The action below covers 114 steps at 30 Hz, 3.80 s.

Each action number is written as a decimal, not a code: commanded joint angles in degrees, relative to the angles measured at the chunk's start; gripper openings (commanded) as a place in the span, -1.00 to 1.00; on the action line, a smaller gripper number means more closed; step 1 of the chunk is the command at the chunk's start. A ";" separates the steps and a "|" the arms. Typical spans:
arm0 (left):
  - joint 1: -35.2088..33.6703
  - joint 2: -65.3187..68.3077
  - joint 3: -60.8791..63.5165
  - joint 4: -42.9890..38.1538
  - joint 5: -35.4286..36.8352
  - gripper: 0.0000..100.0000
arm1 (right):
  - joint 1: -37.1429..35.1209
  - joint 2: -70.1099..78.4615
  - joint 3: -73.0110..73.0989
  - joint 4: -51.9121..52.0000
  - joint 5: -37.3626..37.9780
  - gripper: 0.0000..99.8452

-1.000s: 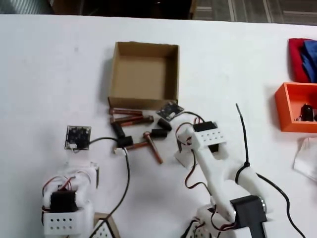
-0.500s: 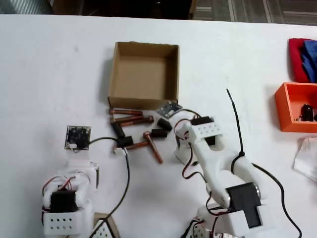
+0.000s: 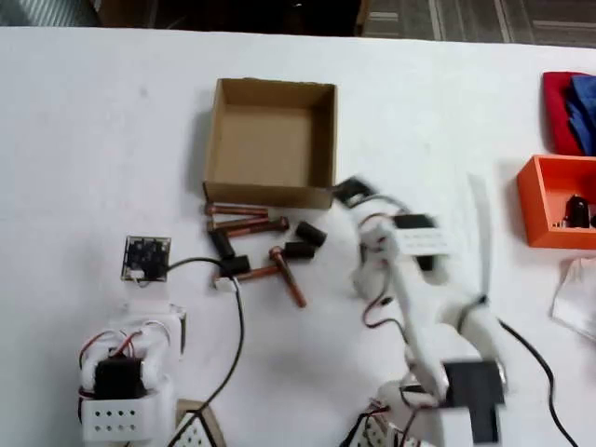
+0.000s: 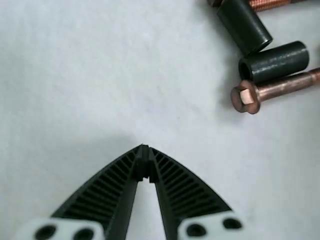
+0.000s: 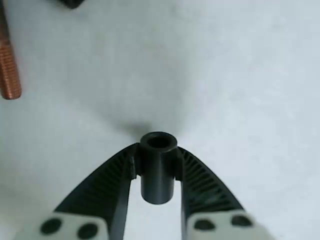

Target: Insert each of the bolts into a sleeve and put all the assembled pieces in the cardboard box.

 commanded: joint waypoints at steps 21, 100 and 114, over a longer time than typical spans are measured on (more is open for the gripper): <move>-0.09 -0.88 1.19 -1.05 -0.18 -0.94 | 1.71 -47.87 5.54 14.37 -5.27 -0.95; 34.46 127.30 -108.53 27.08 43.08 -0.84 | 18.42 -47.43 -3.87 17.89 -5.27 -0.95; 25.14 125.19 -95.52 27.78 41.14 -0.59 | 18.24 -47.34 -3.87 16.66 -5.19 -0.95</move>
